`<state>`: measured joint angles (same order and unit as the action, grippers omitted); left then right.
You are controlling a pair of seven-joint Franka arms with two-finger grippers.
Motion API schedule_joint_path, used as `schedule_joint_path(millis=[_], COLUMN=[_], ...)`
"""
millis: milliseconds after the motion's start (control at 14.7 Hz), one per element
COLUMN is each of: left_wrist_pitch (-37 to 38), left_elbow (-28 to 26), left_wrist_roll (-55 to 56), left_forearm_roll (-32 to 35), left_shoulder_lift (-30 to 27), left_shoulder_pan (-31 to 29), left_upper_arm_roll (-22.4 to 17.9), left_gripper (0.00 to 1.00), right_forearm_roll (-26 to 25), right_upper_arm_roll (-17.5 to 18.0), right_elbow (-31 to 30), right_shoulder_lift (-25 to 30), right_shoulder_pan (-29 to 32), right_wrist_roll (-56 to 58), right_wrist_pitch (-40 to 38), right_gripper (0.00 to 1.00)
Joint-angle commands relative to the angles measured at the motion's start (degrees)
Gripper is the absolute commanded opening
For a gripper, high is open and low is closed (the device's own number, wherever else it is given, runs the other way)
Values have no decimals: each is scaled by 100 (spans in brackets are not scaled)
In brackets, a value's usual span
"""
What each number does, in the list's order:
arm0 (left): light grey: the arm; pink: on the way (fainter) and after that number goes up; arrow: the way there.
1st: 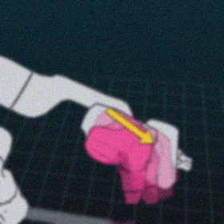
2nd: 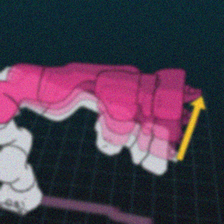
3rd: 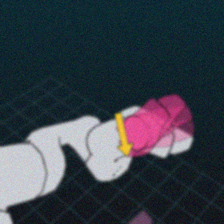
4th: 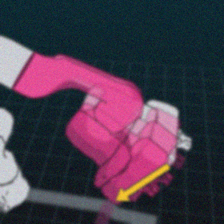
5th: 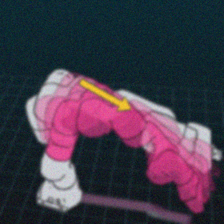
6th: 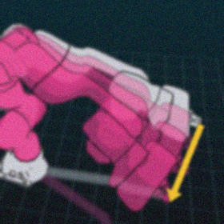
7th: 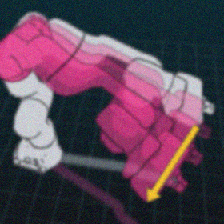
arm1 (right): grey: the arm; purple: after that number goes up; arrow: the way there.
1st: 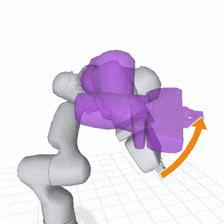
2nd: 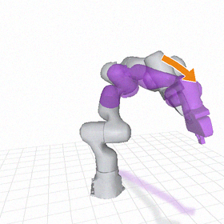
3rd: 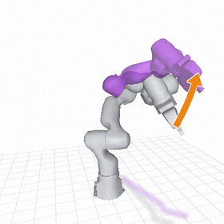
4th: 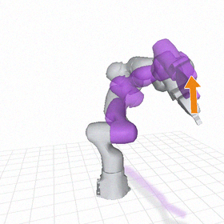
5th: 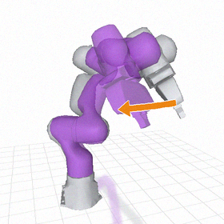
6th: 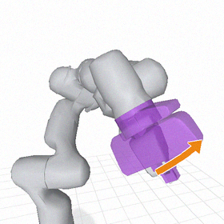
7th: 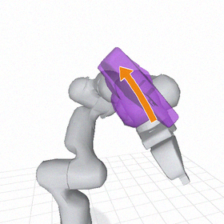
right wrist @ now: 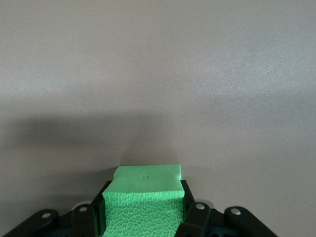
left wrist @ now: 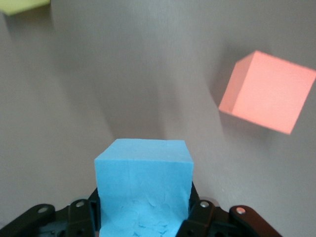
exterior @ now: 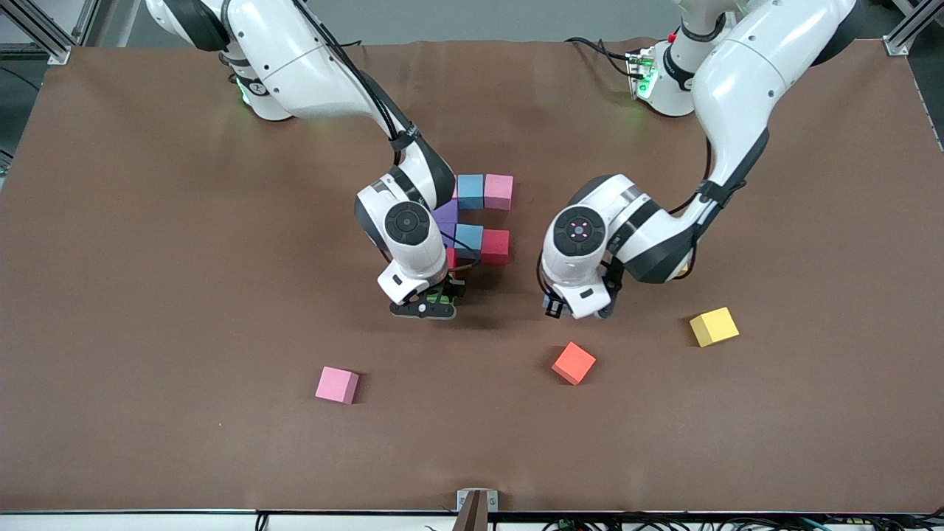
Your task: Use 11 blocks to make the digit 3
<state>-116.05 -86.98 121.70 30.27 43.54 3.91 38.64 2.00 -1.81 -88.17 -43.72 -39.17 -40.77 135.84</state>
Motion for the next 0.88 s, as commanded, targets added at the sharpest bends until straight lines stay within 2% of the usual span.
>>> schedule_joint_path(millis=[0, 204, 271, 339, 407, 814], left_wrist_pitch=[100, 21, -92, -163, -216, -243], left_elbow=[409, 489, 489, 489, 489, 498], left_wrist_roll=[379, 469, 486, 487, 487, 486], left_forearm_roll=[-74, -91, -91, -83, -82, -109], left_shoulder_lift=[233, 260, 277, 286, 304, 321], left_shoulder_pan=[241, 400, 400, 400, 400, 400], left_upper_arm_roll=[-137, -331, -331, -349, -366, -366], left_gripper=[46, 46, 46, 46, 46, 46], right_forearm_roll=[55, 55, 55, 55, 55, 63], right_upper_arm_roll=[6, 6, 14, 14, 15, 15], right_elbow=[-262, -254, -254, -245, -236, -210], right_shoulder_lift=[153, 153, 144, 136, 127, 153], right_shoulder_pan=[42, 42, 42, 42, 42, 42], right_wrist_roll=[51, 51, 43, 43, 43, 43], right_wrist_pitch=[-49, -49, -49, -32, -31, -49], right_gripper=[31, 45, 58, 83, 100, 100])
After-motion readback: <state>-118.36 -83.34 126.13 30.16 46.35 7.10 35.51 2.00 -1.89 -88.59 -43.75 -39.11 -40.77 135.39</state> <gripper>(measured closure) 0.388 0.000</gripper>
